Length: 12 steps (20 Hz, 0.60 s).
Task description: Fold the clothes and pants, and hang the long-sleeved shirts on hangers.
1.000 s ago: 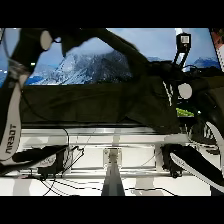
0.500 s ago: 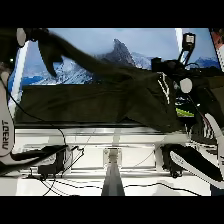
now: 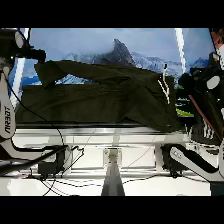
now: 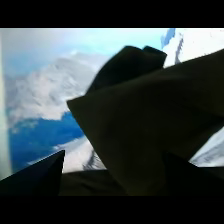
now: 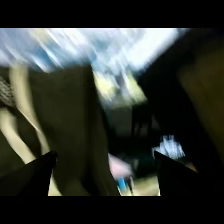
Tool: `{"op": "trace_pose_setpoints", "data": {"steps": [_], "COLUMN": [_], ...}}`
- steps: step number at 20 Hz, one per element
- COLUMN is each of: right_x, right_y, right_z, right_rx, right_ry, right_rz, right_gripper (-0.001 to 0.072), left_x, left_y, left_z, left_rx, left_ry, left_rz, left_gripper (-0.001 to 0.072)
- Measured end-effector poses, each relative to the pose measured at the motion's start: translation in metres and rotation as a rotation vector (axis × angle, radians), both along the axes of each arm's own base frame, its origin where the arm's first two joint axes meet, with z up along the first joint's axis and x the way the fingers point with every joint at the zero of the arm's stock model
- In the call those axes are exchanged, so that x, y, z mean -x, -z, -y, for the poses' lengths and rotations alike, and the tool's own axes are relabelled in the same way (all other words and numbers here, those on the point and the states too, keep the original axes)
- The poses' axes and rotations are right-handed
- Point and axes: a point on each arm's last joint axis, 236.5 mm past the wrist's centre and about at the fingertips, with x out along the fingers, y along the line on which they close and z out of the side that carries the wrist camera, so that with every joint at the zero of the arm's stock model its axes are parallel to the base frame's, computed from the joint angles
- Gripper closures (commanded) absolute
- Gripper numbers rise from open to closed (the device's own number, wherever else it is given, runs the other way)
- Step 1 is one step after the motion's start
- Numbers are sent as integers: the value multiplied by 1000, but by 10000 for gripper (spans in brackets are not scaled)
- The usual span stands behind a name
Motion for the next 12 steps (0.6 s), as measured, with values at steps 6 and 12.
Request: {"op": "trace_pose_setpoints", "data": {"steps": [6,12], "right_x": [32,28], "right_y": [60,74], "right_z": [-16,-43], "right_rx": [-232,-406], "right_ry": [-101,-265], "right_rz": [-237,-295], "right_gripper": [55,166], "left_x": [33,56], "left_y": [20,21], "left_z": [-15,-34], "left_rx": [234,412], "left_ry": [-86,-142], "left_rz": [-112,-151], "left_gripper": [13,14]}}
